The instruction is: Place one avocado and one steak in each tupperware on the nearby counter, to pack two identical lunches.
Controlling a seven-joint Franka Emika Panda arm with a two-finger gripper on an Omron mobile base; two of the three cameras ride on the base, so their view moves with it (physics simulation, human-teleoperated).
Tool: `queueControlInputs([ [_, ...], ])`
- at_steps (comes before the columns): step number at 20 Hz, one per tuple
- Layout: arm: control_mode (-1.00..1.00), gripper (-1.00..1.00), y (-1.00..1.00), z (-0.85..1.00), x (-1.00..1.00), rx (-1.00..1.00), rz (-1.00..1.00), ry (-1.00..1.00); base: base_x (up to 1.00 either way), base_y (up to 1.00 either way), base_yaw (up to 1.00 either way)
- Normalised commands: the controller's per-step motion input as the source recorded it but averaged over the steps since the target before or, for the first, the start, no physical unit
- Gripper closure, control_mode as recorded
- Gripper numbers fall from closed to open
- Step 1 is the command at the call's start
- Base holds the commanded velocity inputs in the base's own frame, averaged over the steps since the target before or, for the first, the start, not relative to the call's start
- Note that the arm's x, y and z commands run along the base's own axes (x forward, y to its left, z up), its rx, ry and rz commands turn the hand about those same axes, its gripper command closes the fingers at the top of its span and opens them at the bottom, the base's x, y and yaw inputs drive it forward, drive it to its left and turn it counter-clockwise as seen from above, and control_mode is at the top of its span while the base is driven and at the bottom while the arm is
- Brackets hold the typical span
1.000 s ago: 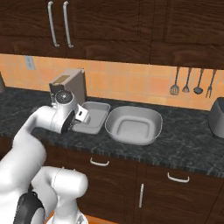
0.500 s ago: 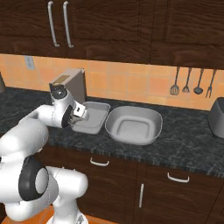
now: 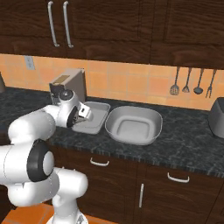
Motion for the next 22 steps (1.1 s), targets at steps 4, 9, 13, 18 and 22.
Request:
queueControlInputs([
  [4, -1.0, 1.0, -0.08, -0.15, 0.72, 0.0, 0.0, 0.09, 0.0, 0.0, 0.0],
  [9, -1.0, 1.0, 0.0, -0.22, 0.9, 0.02, 0.0, 0.09, 0.0, 0.0, 0.0],
  [13, -1.0, -1.0, 0.01, -0.31, 0.82, 0.0, 0.0, 0.07, 0.0, 0.0, 0.0],
  [18, -1.0, -1.0, 0.1, -0.4, 0.46, 0.0, 0.0, 0.01, 0.0, 0.0, 0.0],
  [22, -1.0, -1.0, 0.39, -0.24, -0.03, 0.0, 0.0, -0.14, 0.0, 0.0, 0.0],
])
